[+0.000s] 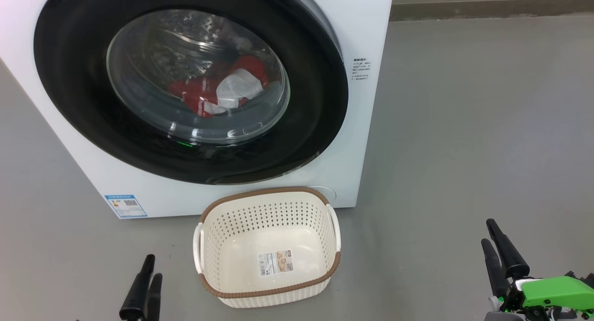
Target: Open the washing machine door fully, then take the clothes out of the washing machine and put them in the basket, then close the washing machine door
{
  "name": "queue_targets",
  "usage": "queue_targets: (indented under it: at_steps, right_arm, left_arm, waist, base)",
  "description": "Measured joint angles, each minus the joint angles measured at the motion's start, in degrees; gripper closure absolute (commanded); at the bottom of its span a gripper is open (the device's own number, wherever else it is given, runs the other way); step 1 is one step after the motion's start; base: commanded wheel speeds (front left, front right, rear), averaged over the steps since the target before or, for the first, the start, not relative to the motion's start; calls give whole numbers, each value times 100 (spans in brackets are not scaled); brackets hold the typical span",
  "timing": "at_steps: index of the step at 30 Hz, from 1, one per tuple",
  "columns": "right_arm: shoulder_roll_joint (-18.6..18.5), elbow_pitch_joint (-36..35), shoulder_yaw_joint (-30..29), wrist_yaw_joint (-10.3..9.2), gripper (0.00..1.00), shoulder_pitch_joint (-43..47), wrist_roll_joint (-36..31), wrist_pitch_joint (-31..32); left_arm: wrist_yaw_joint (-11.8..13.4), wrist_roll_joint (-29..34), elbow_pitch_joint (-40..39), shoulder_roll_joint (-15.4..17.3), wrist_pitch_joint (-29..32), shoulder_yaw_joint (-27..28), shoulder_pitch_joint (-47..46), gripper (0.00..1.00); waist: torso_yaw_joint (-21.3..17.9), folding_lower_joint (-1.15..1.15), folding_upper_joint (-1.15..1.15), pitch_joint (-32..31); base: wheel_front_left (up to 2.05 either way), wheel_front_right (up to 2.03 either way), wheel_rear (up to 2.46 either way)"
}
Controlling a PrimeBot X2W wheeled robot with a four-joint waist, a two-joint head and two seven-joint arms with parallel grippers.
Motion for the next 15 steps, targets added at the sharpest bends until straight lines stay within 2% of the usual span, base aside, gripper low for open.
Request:
queue_targets:
  at_steps: [15]
  right_arm:
    - [-76,-71,175,0,0,5,-122,-205]
  left_arm:
    - [0,363,-147,0,-243,-101,23,0]
  waist:
    - [5,1,0,6]
  base:
    - [0,0,0]
